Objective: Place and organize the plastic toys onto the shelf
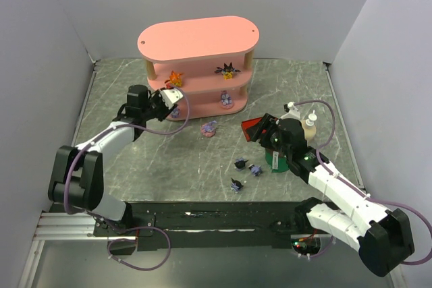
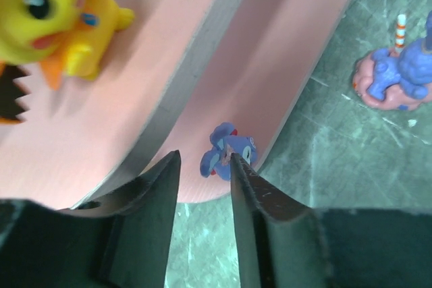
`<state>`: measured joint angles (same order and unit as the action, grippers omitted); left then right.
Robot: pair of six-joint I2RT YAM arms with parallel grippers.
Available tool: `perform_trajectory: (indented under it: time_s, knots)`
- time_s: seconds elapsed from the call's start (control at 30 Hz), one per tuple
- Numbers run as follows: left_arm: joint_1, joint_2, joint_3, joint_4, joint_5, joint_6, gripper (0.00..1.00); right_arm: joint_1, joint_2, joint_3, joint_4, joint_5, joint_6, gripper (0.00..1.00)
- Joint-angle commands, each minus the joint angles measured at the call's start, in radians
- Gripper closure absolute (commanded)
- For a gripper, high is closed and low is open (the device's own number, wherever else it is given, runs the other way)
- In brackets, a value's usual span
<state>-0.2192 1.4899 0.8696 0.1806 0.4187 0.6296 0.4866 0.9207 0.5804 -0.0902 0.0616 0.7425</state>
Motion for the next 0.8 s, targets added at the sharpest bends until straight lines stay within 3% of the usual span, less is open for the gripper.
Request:
perform_trajectory:
  time_s: [0.0,0.17,0.33,0.53,0.63,0.67,0.77]
  knots:
    - [0.003,-0.104,0.025,-0.013,-0.017,-0.045,0.55,0.000,0.000,0.001,0.014,-0.008,0.003,0.28]
    - [-0.005,-0.197,0.020,-0.052,0.003,-0.082,0.49,-0.003,-0.023,0.001,-0.008,0.000,0.001,0.28]
    - [-0.038,-0.296,0.009,0.046,-0.030,-0.255,0.38,-0.002,-0.051,-0.007,-0.026,0.007,0.009,0.28]
    - [-0.051,-0.347,-0.029,0.118,-0.034,-0.466,0.17,-0.002,-0.075,-0.011,-0.045,0.009,0.015,0.28]
    - [-0.051,-0.338,0.021,0.099,-0.165,-0.611,0.12,-0.002,-0.089,-0.008,-0.060,0.017,0.014,0.28]
    - [-0.051,-0.324,0.041,0.041,-0.220,-0.620,0.02,-0.002,-0.094,-0.008,-0.060,0.021,0.012,0.28]
    - [-0.051,-0.338,0.057,0.023,-0.300,-0.607,0.04,-0.002,-0.114,-0.016,-0.066,0.030,0.015,0.28]
